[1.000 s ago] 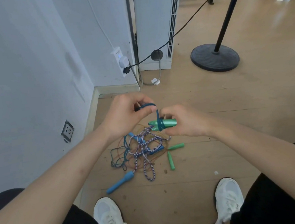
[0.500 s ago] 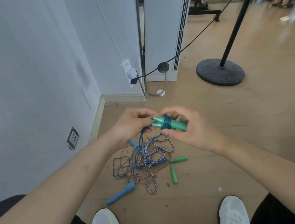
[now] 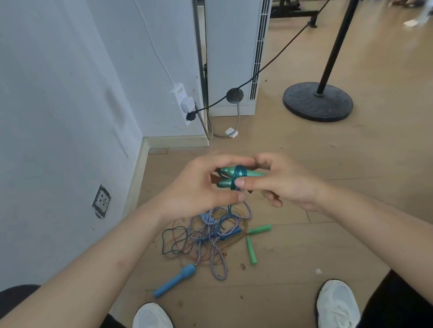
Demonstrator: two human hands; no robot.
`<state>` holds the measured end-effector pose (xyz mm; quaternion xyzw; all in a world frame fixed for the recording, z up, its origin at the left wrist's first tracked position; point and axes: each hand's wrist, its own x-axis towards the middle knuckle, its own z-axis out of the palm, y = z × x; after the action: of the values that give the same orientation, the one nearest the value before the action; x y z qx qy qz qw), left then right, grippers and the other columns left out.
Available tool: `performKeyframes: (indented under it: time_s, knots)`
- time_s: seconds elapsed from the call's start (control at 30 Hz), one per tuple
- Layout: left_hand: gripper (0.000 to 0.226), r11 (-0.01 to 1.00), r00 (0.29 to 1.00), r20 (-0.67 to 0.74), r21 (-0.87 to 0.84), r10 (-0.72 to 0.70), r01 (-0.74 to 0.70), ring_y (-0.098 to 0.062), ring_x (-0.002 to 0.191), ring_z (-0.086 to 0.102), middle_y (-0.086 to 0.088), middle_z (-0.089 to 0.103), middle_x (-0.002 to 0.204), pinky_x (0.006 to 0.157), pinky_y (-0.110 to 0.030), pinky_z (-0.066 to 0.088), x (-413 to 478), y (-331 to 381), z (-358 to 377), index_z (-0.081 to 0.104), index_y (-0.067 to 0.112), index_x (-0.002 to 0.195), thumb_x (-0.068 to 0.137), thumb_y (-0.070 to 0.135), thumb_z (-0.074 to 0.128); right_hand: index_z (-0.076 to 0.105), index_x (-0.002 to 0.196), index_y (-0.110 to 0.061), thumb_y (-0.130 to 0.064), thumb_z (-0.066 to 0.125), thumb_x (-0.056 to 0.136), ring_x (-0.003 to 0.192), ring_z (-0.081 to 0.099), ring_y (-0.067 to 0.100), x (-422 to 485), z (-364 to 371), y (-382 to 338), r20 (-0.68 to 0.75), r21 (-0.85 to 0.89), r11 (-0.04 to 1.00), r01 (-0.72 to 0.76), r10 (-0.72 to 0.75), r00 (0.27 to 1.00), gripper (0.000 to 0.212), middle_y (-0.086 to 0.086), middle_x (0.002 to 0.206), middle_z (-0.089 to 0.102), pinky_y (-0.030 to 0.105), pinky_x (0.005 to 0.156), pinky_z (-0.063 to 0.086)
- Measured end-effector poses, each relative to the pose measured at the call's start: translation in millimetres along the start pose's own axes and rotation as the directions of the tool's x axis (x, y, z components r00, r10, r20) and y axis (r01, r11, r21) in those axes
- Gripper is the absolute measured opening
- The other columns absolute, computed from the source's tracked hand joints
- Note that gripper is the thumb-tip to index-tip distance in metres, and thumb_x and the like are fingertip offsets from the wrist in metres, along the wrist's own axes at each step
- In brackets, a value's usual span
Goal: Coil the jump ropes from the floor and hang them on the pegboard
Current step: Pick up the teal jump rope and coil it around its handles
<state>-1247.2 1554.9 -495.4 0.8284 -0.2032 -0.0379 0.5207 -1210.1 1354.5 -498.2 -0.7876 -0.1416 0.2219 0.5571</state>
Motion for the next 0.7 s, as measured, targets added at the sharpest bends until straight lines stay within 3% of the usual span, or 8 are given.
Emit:
performKeyframes:
  time_s: [0.07, 0.17, 0.3, 0.47, 0.53, 0.63, 0.7]
  knots:
    - [0.054, 0.999, 0.999, -0.050, 0.028, 0.020, -0.018, -0.018, 0.105, 0.067, -0.001, 0.070, 0.116, 0.091, -0.035, 0.055, 1.7, -3.5, 1.7, 0.069, 0.021, 0.125, 0.075, 0.011, 0.087, 0.065, 0.112, -0.004, -0.023, 0.080, 0.083, 0.046, 0.042, 0.012, -1.3, 1.2, -1.2, 0.069, 0.090, 0.995, -0.038, 0.032, 0.997, 0.037, 0.007, 0.083, 0.064, 0.023, 0.039, 0.035]
    - [0.042, 1.000, 0.994, -0.105, -0.014, 0.016, -0.017, -0.023, 0.094, 0.071, -0.002, 0.075, 0.105, 0.082, -0.036, 0.058, 3.9, -4.9, 2.7, 0.073, 0.014, 0.116, 0.076, 0.012, 0.086, 0.064, 0.117, -0.005, -0.023, 0.077, 0.083, 0.046, 0.041, 0.011, -2.6, 2.4, -6.1, 0.114, 0.191, 0.975, -0.112, 0.091, 0.989, 0.041, -0.002, 0.075, 0.066, 0.022, 0.038, 0.035]
    - [0.034, 0.993, 0.987, -0.157, -0.120, -0.010, -0.009, -0.022, 0.089, 0.074, -0.009, 0.077, 0.098, 0.082, -0.033, 0.060, 6.6, -4.7, 0.1, 0.074, 0.004, 0.110, 0.077, 0.005, 0.083, 0.064, 0.111, -0.014, -0.036, 0.077, 0.072, 0.048, 0.044, 0.011, -2.5, 1.4, -10.7, 0.153, 0.281, 0.945, -0.168, 0.129, 0.980, 0.047, 0.000, 0.077, 0.060, 0.023, 0.041, 0.037]
    - [0.029, 0.961, 0.983, -0.158, -0.274, -0.090, 0.044, -0.025, 0.084, 0.074, -0.013, 0.076, 0.093, 0.076, -0.040, 0.063, 7.7, -0.4, 0.7, 0.075, 0.009, 0.106, 0.078, 0.006, 0.080, 0.064, 0.107, -0.020, -0.042, 0.066, 0.082, 0.052, 0.045, 0.013, -1.5, -2.2, -13.5, 0.217, 0.350, 0.914, -0.206, 0.135, 0.967, 0.033, -0.002, 0.077, 0.061, 0.023, 0.044, 0.038]
    - [0.026, 0.942, 0.969, -0.195, -0.326, -0.153, 0.083, -0.024, 0.085, 0.076, -0.007, 0.078, 0.092, 0.071, -0.037, 0.063, 8.6, 0.1, -0.1, 0.076, 0.013, 0.105, 0.079, 0.009, 0.079, 0.067, 0.108, -0.025, -0.050, 0.058, 0.088, 0.055, 0.049, 0.015, -1.5, -3.4, -12.4, 0.245, 0.370, 0.901, -0.227, 0.141, 0.959, 0.034, -0.002, 0.089, 0.069, 0.024, 0.046, 0.039]
    - [0.020, 0.883, 0.917, -0.295, -0.456, -0.269, 0.113, -0.017, 0.078, 0.075, -0.004, 0.076, 0.086, 0.066, -0.026, 0.060, 11.3, 0.6, -4.4, 0.076, 0.008, 0.101, 0.081, 0.006, 0.077, 0.060, 0.126, -0.020, -0.067, 0.046, 0.090, 0.059, 0.053, 0.019, 0.2, -2.9, -6.6, 0.304, 0.372, 0.895, -0.244, 0.131, 0.944, 0.060, 0.010, 0.121, 0.071, 0.025, 0.049, 0.042]
    - [0.020, 0.840, 0.876, -0.344, -0.530, -0.338, 0.116, -0.015, 0.077, 0.074, -0.007, 0.075, 0.088, 0.065, -0.025, 0.060, 12.5, 0.9, -8.2, 0.076, 0.006, 0.103, 0.083, 0.006, 0.076, 0.054, 0.133, -0.017, -0.067, 0.048, 0.089, 0.060, 0.052, 0.016, -0.1, 1.7, -1.7, 0.322, 0.321, 0.917, -0.236, 0.129, 0.938, 0.068, 0.010, 0.123, 0.070, 0.025, 0.049, 0.043]
